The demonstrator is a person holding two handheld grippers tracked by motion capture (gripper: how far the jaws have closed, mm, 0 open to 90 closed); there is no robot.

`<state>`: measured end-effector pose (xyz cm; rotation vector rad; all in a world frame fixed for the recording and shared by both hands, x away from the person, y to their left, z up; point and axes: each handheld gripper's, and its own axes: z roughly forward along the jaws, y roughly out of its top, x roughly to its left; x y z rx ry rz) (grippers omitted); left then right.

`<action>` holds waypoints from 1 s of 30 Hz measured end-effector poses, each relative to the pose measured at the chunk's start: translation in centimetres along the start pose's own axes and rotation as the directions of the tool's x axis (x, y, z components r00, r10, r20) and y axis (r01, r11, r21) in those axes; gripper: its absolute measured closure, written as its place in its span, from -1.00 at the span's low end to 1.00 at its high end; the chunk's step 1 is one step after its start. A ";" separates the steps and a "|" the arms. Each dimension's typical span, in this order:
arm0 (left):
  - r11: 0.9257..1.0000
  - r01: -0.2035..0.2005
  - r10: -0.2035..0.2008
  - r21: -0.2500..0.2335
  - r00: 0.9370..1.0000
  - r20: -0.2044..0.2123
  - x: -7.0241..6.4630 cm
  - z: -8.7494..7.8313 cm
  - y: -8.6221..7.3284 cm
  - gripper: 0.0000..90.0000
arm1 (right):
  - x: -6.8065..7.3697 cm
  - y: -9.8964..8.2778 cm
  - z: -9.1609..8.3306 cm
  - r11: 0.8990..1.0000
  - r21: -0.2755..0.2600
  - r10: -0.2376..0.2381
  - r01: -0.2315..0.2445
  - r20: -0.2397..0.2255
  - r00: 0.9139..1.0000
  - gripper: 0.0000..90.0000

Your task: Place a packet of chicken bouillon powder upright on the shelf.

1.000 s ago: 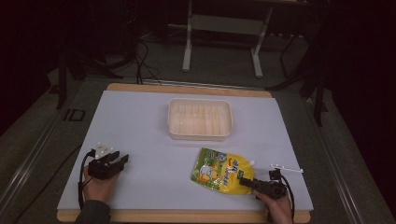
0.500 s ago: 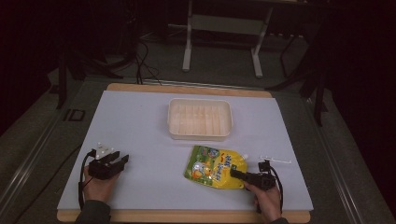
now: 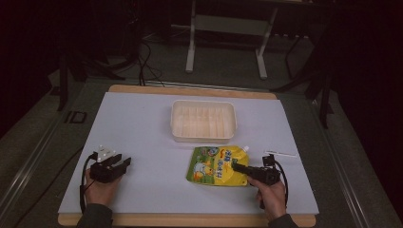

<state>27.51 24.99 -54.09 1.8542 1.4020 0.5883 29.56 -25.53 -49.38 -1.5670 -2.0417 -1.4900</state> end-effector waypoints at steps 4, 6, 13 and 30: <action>1.000 0.002 -0.002 0.001 1.000 0.001 0.0 0.0 0.0 0.24 | 0.5 1.2 0.3 1.000 0.029 -0.005 0.006 -0.053 0.999 0.73; 1.000 0.003 -0.003 0.001 1.000 0.003 0.1 0.0 0.0 0.24 | 0.7 1.5 0.7 0.998 0.061 0.012 -0.009 -0.059 0.998 0.67; 1.000 0.004 -0.004 -0.001 1.000 0.003 0.1 0.0 0.0 0.24 | 1.1 2.2 2.0 0.990 0.118 0.088 -0.078 -0.087 0.992 0.66; 1.000 0.003 -0.003 -0.001 1.000 0.003 0.1 0.0 0.0 0.23 | 1.2 2.7 2.9 0.974 0.169 0.163 -0.153 -0.043 0.986 0.97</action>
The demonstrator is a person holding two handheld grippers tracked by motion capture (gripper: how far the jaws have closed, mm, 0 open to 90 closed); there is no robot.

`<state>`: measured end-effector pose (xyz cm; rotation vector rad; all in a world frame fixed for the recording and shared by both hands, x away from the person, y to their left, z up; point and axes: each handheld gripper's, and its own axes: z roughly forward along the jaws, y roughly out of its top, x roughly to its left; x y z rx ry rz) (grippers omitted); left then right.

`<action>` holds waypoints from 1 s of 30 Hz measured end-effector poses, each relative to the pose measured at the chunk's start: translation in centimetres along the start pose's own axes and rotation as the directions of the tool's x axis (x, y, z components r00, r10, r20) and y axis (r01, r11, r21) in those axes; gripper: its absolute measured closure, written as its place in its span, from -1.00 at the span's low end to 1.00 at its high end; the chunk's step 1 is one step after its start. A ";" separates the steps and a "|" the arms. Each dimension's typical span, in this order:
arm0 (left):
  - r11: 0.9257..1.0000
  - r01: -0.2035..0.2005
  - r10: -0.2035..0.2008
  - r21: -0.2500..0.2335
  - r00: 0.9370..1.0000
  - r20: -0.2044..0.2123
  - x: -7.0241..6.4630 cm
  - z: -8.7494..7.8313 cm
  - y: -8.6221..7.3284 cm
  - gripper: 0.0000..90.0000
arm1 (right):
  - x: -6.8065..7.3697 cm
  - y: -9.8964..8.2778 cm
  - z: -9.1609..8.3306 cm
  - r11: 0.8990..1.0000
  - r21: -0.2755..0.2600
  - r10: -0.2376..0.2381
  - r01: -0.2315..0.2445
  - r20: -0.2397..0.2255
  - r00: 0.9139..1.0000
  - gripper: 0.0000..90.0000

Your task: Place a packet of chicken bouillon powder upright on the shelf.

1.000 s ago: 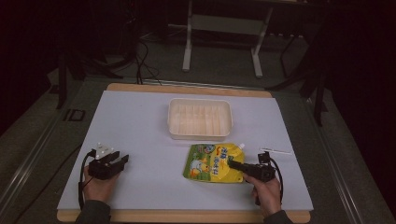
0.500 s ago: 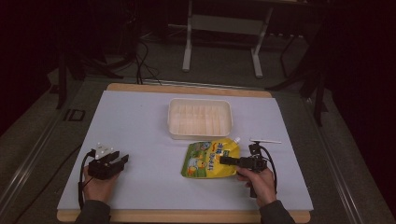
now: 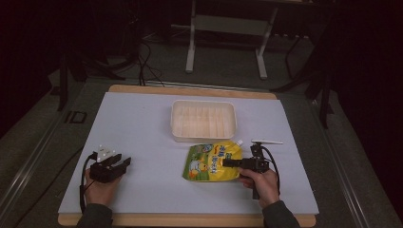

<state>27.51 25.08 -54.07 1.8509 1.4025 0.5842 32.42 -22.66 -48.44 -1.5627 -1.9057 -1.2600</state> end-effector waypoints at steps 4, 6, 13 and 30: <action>1.000 0.001 -0.001 0.000 1.000 0.000 0.0 0.0 0.0 0.23 | 0.5 -0.2 0.2 0.999 -0.009 -0.045 0.045 0.043 0.998 1.00; 1.000 0.000 0.000 0.000 1.000 0.000 0.0 0.0 0.0 0.23 | 0.9 -0.3 0.2 0.997 -0.013 -0.071 0.072 0.064 0.995 1.00; 1.000 0.008 -0.008 -0.004 1.000 -0.002 0.0 0.0 0.0 0.23 | 2.7 -0.4 0.3 0.988 -0.011 -0.152 0.155 0.124 0.980 1.00; 1.000 0.017 -0.017 -0.013 1.000 -0.007 0.1 -0.1 -0.1 0.18 | 5.0 -0.4 0.5 0.961 0.000 -0.272 0.276 0.184 0.945 1.00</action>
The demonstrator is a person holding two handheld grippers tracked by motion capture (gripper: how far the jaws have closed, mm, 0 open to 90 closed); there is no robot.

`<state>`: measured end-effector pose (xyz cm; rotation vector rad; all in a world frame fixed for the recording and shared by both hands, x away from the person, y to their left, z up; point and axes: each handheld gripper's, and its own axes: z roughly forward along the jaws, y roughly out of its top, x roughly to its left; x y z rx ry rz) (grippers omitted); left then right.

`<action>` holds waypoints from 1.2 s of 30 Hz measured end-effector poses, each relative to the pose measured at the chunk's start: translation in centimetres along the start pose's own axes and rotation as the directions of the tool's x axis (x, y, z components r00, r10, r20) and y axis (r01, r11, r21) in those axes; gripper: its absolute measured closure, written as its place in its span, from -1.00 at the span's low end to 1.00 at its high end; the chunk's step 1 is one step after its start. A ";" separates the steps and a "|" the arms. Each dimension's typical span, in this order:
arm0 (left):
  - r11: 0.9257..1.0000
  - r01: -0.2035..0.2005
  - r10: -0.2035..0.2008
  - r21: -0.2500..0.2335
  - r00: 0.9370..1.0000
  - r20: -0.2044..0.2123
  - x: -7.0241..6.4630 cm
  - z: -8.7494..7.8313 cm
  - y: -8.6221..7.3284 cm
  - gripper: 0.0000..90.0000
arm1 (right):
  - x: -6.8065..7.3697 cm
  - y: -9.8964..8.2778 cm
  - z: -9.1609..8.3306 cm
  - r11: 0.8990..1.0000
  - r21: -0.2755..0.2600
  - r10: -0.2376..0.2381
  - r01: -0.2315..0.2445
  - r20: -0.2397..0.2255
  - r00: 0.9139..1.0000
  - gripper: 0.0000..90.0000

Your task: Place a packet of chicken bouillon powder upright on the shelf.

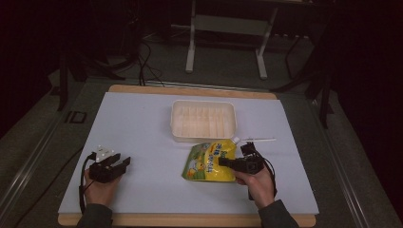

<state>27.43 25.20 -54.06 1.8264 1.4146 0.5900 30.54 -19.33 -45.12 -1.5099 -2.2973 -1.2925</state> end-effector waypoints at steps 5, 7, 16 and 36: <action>1.000 -0.001 0.001 0.000 1.000 0.000 0.0 0.0 0.0 0.17 | 0.9 0.3 0.0 0.999 -0.002 -0.042 0.042 0.016 0.999 1.00; 1.000 -0.001 0.001 -0.001 1.000 0.000 0.0 0.0 0.0 0.17 | 1.2 0.4 0.0 0.998 -0.007 -0.058 0.058 0.016 0.998 1.00; 1.000 -0.002 0.002 -0.005 1.000 -0.002 0.0 -0.1 0.0 0.16 | 2.4 0.6 0.0 0.992 -0.014 -0.127 0.128 0.048 0.991 1.00; 1.000 -0.001 0.000 -0.007 1.000 -0.006 0.0 -0.1 0.0 0.12 | 4.7 0.5 -0.1 0.969 -0.040 -0.238 0.243 0.100 0.966 1.00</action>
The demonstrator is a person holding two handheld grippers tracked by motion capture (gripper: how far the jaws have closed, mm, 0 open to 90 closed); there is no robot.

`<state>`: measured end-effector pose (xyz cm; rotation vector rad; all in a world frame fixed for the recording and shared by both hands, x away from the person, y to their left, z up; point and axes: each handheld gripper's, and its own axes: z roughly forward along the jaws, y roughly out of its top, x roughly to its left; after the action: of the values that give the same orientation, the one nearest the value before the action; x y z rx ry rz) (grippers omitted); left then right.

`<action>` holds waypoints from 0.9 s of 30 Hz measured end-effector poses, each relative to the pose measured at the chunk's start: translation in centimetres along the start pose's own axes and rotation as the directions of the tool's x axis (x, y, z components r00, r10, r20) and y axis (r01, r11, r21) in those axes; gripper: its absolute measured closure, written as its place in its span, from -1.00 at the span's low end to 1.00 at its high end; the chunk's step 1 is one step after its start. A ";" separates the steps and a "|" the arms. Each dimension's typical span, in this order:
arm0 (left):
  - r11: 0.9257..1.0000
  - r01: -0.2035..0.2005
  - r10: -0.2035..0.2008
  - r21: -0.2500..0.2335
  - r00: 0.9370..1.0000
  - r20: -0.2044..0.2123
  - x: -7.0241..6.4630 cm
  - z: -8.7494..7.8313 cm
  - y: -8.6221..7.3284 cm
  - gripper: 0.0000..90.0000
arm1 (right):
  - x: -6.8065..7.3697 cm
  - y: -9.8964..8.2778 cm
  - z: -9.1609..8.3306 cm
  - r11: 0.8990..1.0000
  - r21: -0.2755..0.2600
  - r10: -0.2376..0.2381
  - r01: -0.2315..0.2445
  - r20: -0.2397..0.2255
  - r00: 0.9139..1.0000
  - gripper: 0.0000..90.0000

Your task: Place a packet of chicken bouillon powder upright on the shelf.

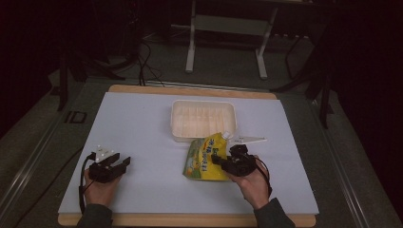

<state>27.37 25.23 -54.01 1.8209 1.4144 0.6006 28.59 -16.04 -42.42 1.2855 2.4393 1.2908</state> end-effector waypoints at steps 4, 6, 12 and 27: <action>1.000 0.002 -0.002 -0.004 1.000 -0.002 0.0 0.0 0.0 0.12 | 0.4 0.1 -0.1 1.000 -0.007 -0.027 0.028 0.010 1.000 1.00; 1.000 0.002 -0.002 -0.004 1.000 -0.002 0.0 0.0 0.0 0.12 | 0.5 0.1 -0.1 1.000 -0.007 -0.030 0.030 0.013 0.999 1.00; 1.000 0.004 -0.004 -0.007 1.000 -0.004 0.0 0.0 0.0 0.12 | 1.2 0.2 -0.3 0.998 -0.021 -0.066 0.066 0.030 0.997 1.00; 1.000 0.003 -0.003 -0.009 1.000 -0.011 0.0 -0.1 0.0 0.11 | 2.2 0.3 -0.8 0.991 -0.043 -0.121 0.123 0.051 0.991 1.00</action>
<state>27.30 25.22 -53.99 1.8108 1.4191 0.6156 27.05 -14.86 -41.11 1.1238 2.3990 1.2619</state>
